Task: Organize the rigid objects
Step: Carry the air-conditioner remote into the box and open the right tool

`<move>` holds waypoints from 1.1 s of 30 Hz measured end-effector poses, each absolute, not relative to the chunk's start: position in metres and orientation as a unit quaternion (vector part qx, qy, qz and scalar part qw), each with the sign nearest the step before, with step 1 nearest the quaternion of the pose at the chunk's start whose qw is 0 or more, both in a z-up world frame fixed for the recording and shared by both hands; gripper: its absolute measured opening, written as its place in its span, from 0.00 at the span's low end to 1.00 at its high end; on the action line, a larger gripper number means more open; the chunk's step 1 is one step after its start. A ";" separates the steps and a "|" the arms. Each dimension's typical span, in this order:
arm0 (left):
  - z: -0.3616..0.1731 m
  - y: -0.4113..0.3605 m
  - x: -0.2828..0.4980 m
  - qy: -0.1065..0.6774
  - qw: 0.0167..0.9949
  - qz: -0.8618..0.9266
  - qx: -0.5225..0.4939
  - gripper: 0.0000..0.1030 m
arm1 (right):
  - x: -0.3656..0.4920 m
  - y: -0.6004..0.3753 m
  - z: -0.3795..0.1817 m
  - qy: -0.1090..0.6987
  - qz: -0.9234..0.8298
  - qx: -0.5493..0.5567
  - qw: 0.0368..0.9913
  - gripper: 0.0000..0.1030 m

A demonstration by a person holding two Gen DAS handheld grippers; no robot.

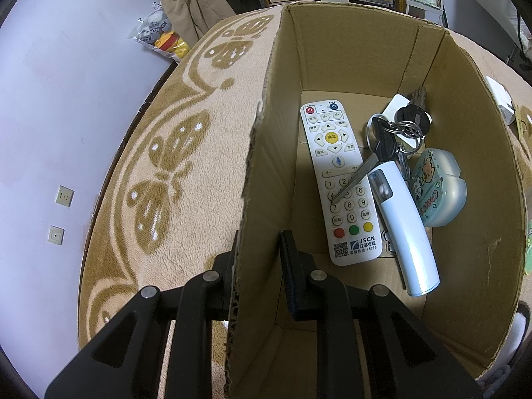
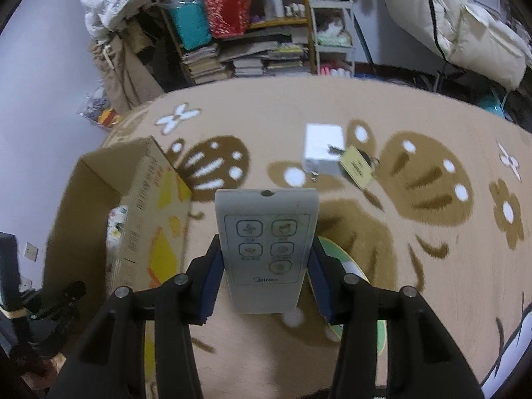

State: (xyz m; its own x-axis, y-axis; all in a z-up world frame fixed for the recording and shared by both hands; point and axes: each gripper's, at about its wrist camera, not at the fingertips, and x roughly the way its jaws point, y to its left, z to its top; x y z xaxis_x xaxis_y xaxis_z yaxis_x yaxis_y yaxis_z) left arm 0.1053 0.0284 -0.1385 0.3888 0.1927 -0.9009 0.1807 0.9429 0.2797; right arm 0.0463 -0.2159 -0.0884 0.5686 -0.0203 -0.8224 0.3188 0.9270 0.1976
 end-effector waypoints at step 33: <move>-0.140 0.029 0.105 0.555 0.815 0.003 0.165 0.18 | 0.104 -0.121 -0.059 0.447 0.052 0.153 0.880 0.50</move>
